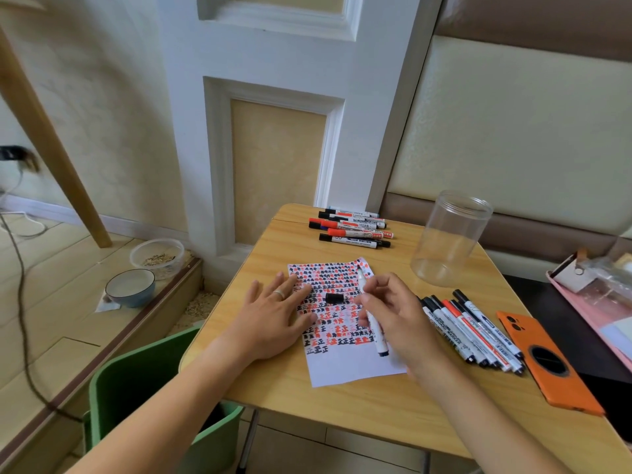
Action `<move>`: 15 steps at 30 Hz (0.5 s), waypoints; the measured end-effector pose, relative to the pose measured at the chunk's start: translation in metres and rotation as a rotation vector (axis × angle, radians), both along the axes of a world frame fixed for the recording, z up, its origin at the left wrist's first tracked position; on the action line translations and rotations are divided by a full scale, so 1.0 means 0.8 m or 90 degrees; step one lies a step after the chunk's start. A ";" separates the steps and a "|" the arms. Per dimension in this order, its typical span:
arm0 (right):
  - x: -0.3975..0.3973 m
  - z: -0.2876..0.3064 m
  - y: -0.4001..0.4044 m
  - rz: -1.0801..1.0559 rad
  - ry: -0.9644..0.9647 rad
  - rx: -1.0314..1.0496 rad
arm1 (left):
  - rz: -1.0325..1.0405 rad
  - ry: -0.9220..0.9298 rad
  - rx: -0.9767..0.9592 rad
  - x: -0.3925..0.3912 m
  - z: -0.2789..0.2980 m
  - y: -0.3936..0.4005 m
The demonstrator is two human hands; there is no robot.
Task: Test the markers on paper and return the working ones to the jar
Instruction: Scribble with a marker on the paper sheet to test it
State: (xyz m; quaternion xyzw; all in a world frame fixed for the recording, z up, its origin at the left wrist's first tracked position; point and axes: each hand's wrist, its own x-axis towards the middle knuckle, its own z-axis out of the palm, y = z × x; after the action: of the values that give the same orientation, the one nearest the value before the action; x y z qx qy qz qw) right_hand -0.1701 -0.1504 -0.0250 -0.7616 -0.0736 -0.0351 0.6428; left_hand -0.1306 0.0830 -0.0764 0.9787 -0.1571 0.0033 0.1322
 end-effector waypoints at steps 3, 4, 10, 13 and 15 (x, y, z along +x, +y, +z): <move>0.001 -0.004 0.003 0.043 0.128 0.238 | -0.001 0.005 0.008 -0.001 0.001 0.000; 0.000 -0.007 0.003 0.059 0.152 0.296 | -0.001 0.006 0.009 -0.001 0.001 0.001; -0.010 -0.023 0.013 0.098 0.121 0.199 | -0.003 0.006 0.020 -0.003 0.000 0.001; -0.015 -0.028 0.018 0.069 0.093 0.100 | -0.002 0.001 0.028 -0.003 0.001 0.000; -0.018 -0.029 0.019 0.077 0.075 0.065 | -0.002 0.000 0.032 -0.002 0.002 0.000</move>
State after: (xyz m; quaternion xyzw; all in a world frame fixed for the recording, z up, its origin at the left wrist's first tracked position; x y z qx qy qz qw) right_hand -0.1842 -0.1351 -0.0482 -0.7226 -0.0796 0.0448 0.6852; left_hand -0.1322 0.0829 -0.0746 0.9814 -0.1586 -0.0012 0.1079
